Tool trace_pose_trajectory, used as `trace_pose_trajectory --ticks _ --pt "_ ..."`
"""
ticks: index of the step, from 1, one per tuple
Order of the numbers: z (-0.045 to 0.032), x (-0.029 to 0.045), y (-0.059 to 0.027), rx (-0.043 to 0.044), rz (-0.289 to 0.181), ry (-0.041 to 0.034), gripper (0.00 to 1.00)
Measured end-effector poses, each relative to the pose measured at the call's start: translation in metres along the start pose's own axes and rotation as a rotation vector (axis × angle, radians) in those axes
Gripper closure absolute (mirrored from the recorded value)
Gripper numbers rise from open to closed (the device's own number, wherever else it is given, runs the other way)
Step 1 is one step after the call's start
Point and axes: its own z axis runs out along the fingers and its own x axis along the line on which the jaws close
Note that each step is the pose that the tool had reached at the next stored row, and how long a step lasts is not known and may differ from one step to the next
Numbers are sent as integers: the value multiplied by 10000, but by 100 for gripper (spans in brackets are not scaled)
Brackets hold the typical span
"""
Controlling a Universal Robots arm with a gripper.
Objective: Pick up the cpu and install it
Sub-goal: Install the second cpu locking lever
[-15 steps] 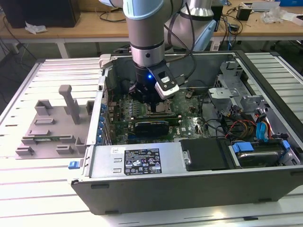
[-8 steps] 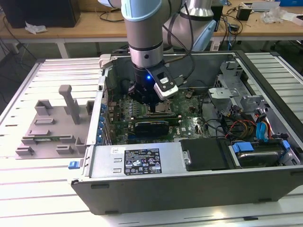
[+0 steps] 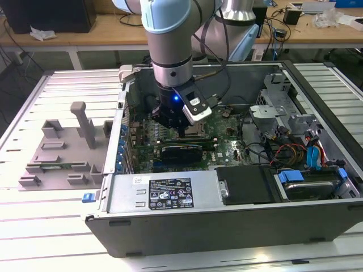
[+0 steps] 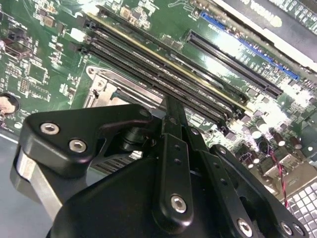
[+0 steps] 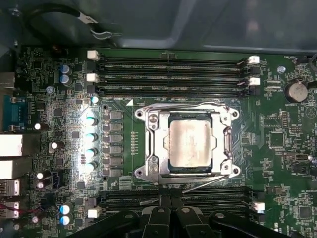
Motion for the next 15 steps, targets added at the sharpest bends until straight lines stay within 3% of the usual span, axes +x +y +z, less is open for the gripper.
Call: trace_pose_trajectory --ticks 2,6,9,10,14,15 --pt "23 59 -3 -32 3 2 89" --pt "77 108 -6 -96 10 3 89" --pt "116 124 -15 -209 19 2 89" --pt "123 126 -26 -273 27 2 89" --pt "134 148 -62 -732 71 2 89" --pt "138 153 -71 -800 77 3 89"
